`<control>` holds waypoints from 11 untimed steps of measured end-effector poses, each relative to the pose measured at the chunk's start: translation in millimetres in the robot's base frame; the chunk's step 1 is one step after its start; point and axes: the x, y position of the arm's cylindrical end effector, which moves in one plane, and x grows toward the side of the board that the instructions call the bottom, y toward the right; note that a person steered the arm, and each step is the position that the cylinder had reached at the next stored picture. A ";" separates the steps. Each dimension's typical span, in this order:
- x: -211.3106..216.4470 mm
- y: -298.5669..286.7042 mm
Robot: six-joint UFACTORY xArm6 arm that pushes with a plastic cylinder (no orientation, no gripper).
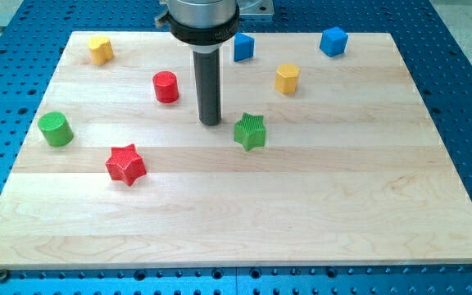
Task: Move the red star diagonally to the green circle
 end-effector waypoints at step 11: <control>135.3 -123.8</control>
